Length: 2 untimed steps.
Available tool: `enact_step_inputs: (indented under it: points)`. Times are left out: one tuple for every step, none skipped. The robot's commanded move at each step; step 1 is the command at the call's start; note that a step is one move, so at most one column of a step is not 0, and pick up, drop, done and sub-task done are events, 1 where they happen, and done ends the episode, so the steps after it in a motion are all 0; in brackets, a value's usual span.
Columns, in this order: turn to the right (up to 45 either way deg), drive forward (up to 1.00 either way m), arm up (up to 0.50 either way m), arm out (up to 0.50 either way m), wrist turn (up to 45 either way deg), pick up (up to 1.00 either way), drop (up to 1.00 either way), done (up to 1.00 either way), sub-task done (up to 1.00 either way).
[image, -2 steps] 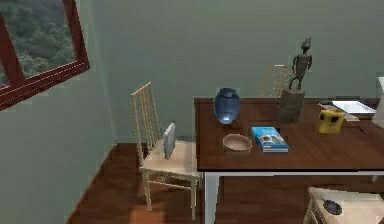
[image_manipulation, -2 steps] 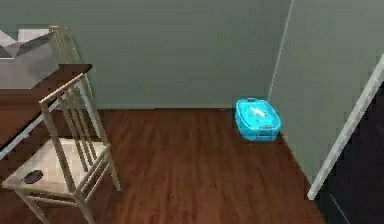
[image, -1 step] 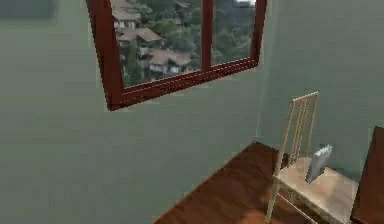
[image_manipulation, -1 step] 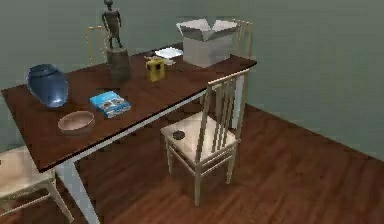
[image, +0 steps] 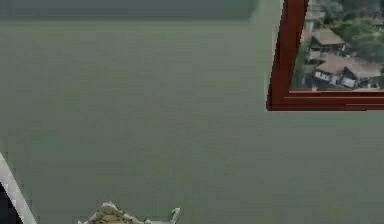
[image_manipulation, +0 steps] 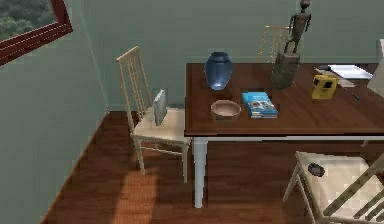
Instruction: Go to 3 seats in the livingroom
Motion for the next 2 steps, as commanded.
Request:
enact_step_inputs:
  points:
    - [-15.0, 0.0, 0.0, 0.0, 0.0, 0.0, 0.0, 0.0, 0.0]
    - [0.0, 0.0, 0.0, 0.0, 0.0, 0.0, 0.0, 0.0, 1.0]
